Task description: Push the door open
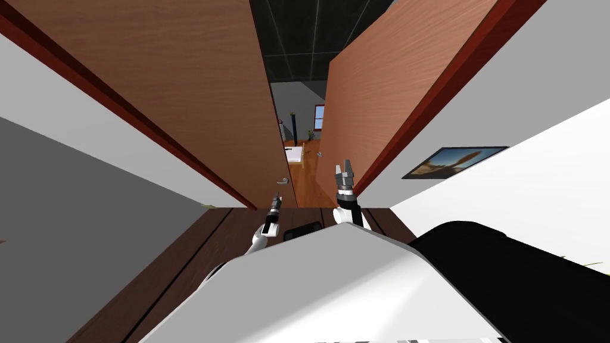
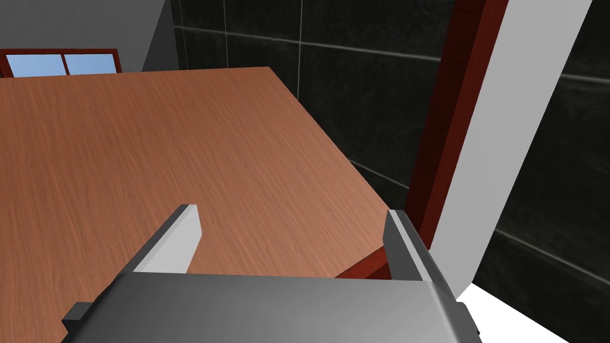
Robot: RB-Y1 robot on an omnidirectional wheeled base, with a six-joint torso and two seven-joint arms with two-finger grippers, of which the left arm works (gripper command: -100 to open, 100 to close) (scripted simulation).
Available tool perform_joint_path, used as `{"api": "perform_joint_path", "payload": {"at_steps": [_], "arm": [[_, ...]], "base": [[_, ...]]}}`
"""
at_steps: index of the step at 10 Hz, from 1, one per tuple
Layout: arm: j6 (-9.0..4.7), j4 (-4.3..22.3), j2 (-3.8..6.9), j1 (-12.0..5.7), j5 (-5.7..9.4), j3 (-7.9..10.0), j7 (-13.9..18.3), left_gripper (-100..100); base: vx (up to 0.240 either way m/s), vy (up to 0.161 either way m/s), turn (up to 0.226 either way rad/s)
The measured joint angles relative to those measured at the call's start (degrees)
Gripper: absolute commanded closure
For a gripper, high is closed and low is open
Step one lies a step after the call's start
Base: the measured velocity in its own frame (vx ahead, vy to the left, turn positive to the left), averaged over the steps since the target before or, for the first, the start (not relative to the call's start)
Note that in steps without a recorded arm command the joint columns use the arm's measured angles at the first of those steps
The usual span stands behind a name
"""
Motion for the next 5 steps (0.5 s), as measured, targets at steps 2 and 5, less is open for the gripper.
{"api": "perform_joint_path", "payload": {"at_steps": [2, 5], "arm": [[-0.54, 2.14, -0.01, -0.82, 0.06, -0.31, 0.01, -100], [-0.83, 2.57, -0.12, -0.86, 0.10, -0.11, -0.09, -100]], "base": [[0.028, 0.052, -0.049], [0.140, -0.019, -0.027]]}}
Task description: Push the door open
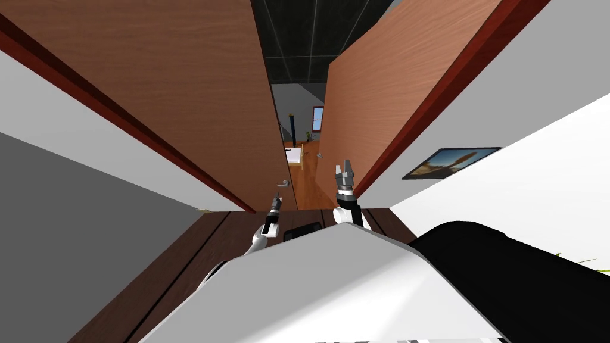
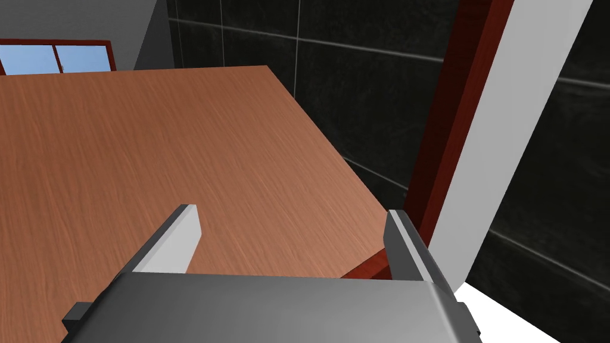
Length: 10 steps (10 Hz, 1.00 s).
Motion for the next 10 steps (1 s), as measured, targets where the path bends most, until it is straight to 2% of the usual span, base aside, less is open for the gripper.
{"api": "perform_joint_path", "payload": {"at_steps": [7, 8, 10], "arm": [[-0.55, 0.65, -0.58, 0.24, 0.16, 0.98, -0.63, -100], [-0.56, 0.65, -0.59, 0.22, 0.16, 1.00, -0.65, 100], [-0.55, 0.58, -0.53, 0.06, 0.18, 1.05, -0.64, 100]], "base": [[0.184, -0.029, -0.025], [-0.013, 0.001, 0.004], [-0.022, 0.005, -0.012]]}}
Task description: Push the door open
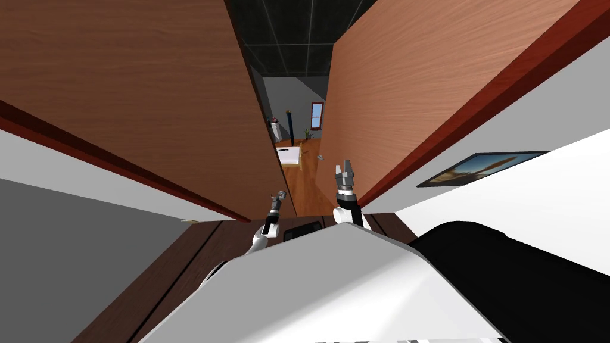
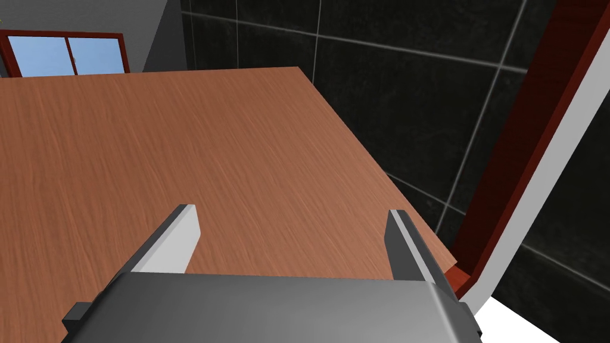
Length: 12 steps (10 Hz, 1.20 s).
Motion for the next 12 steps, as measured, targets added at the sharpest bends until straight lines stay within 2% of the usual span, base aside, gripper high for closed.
{"api": "perform_joint_path", "payload": {"at_steps": [4, 7, 8, 9, 11, 12], "arm": [[0.11, -0.01, -0.01, -0.08, 0.01, 0.01, -0.01, 100], [0.11, 1.37, -0.49, -0.03, 0.46, 0.88, -0.60, 100], [0.79, -0.10, -0.38, 0.76, 0.62, 1.23, -0.93, 100], [0.62, 0.78, -0.58, 0.14, 0.90, 1.81, -1.26, 100], [1.15, -0.72, -0.23, 0.82, 1.32, 2.67, -1.67, 100], [0.51, 0.61, -0.36, 0.14, 1.61, 3.22, -1.78, 100]], "base": [[0.021, -0.006, 0.009], [0.148, -0.066, 0.038], [0.189, -0.111, 0.058], [0.188, -0.112, 0.053], [0.179, -0.072, 0.047], [0.194, -0.078, 0.047]]}}
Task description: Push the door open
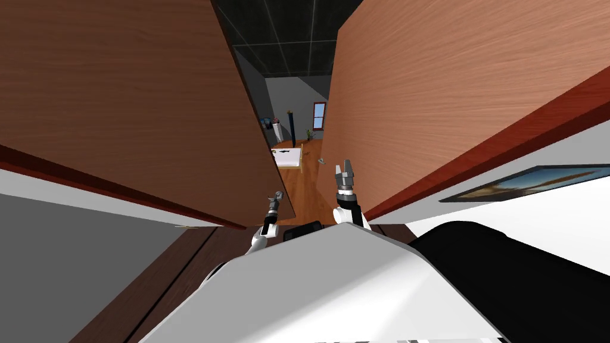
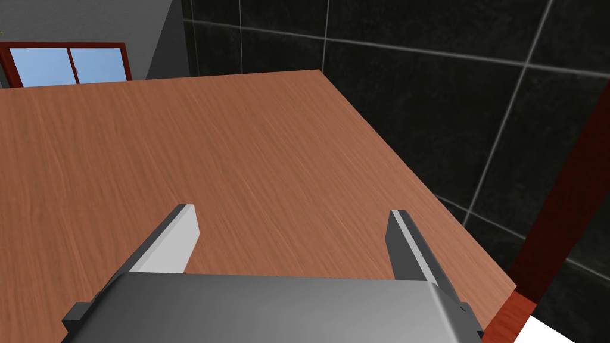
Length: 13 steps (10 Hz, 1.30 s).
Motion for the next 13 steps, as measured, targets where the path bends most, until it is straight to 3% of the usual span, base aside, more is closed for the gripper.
{"api": "perform_joint_path", "payload": {"at_steps": [2, 5, 7, 8, 9, 10, 13], "arm": [[-0.10, 0.03, -0.10, 0.25, 0.55, 1.16, -0.64, 100], [-1.03, 2.50, -0.47, -1.01, 1.61, 3.33, -1.85, 100], [-1.27, 2.43, -0.15, -1.32, 1.88, 3.89, -1.91, 100], [-0.16, 0.11, -0.12, -0.25, 1.89, 3.95, -2.24, 100], [-1.17, 3.02, -0.29, -1.43, 2.22, 4.57, -2.32, 100], [-0.48, 1.37, -0.23, -0.09, 2.42, 5.00, -2.73, 100], [0.92, -0.55, -0.37, 0.88, 3.23, 6.73, -4.22, 100]], "base": [[0.203, -0.099, 0.076], [0.175, -0.081, 0.051], [0.021, -0.016, 0.003], [0.105, -0.065, 0.101], [0.143, -0.106, 0.066], [0.120, -0.079, 0.053], [0.144, -0.068, 0.044]]}}
